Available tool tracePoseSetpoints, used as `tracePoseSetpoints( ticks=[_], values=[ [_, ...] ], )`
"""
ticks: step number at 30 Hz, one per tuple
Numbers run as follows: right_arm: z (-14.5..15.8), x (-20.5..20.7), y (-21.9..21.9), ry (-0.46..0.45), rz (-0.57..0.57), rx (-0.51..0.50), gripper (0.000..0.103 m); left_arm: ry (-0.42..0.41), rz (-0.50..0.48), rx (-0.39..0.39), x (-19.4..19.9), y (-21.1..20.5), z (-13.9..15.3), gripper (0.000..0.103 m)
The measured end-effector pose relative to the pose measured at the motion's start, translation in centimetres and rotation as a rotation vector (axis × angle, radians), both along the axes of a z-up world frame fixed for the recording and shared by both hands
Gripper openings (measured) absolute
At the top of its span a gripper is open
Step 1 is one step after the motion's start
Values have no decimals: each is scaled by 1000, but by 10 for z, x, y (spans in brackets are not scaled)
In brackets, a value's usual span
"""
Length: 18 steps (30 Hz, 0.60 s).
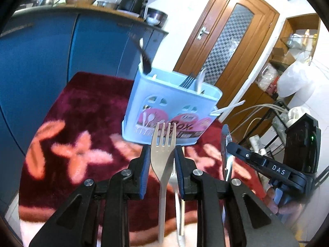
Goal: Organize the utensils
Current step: 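Lift the white fork with the left tool while the right tool carries the knife over the holder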
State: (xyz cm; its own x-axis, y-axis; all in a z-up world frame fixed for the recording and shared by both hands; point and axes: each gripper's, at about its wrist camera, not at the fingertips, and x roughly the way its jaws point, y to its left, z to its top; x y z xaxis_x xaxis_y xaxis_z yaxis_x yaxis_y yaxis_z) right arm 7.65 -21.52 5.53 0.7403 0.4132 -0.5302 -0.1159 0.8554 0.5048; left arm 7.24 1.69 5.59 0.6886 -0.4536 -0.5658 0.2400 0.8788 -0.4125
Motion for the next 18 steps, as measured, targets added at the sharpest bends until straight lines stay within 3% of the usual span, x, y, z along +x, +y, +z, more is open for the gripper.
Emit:
tracePoseSetpoints(
  ticks=[5,11,18],
  values=[
    [29,-13,2,-119,-41,-50,2,-41,-16,-14,-4,-1,14,0],
    [51,-19,4,-196,-54,-97,2,-49,-18,-14,-2,-2,17,0],
    [75,-20,5,-273,-72,-145,2,-119,0,-5,-4,0,40,0]
  ],
)
